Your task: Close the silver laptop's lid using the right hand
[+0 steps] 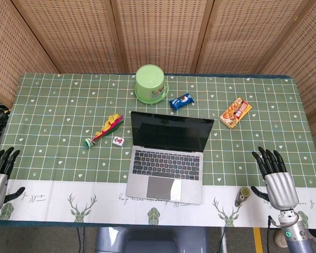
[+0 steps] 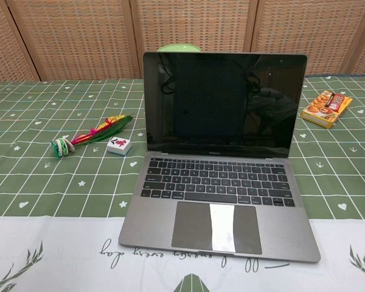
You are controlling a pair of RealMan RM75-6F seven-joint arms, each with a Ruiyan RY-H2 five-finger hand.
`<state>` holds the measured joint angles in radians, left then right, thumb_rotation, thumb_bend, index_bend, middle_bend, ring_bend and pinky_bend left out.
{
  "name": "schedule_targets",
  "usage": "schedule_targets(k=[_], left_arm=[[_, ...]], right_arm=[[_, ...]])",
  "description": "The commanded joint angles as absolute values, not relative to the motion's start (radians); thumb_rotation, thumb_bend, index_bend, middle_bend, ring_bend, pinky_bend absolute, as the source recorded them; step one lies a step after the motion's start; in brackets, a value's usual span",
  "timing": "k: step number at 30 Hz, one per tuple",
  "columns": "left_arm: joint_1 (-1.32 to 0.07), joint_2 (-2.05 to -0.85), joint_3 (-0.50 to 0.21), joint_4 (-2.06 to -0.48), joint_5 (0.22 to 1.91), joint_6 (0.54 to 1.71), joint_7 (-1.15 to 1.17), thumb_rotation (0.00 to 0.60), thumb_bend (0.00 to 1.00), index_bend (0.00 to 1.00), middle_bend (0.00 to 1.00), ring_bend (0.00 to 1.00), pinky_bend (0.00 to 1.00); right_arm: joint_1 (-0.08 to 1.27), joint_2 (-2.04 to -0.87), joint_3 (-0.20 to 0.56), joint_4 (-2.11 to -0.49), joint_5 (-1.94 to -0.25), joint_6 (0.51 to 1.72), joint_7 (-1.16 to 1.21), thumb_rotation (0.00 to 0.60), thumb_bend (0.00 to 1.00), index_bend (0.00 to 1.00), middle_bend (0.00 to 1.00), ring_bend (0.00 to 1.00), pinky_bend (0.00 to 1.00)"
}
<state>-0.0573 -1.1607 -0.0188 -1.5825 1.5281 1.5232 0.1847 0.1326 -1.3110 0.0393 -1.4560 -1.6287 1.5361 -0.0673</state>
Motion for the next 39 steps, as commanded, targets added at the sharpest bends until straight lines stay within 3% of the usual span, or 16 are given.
schedule_targets(k=[1,24,31,36,39], left_arm=[[-0.057,-1.161,-0.019,-1.582,1.528,1.524,0.184,0.600,0.00,0.00,0.00,0.00,0.00],[-0.059,-1.159,-0.024,-1.581,1.521,1.521,0.181,0.600,0.00,0.00,0.00,0.00,0.00],[-0.058,-1.155,-0.026,-1.586,1.520,1.525,0.180,0.600,0.00,0.00,0.00,0.00,0.00],[-0.061,-1.154,-0.030,-1.583,1.508,1.516,0.176,0.600,0.00,0.00,0.00,0.00,0.00],[-0.061,-1.154,-0.030,-1.584,1.506,1.514,0.175,0.600,0.00,0.00,0.00,0.00,0.00]], right_arm=[[0.133,-1.311,0.039,-1.456,-1.629,1.536,-0.068,0.600,0.06,0.00,0.00,0.00,0.00],[0.147,-1.305,0.041,-1.476,-1.628,1.514,-0.006,0.600,0.07,0.00,0.00,0.00,0.00],[0.190,-1.295,0.076,-1.528,-1.589,1.460,0.146,0.600,0.30,0.00,0.00,0.00,0.00],[0.266,-1.259,0.150,-1.630,-1.478,1.325,0.317,0.600,0.45,0.00,0.00,0.00,0.00],[0.297,-1.235,0.179,-1.668,-1.427,1.257,0.398,0.600,0.48,0.00,0.00,0.00,0.00]])
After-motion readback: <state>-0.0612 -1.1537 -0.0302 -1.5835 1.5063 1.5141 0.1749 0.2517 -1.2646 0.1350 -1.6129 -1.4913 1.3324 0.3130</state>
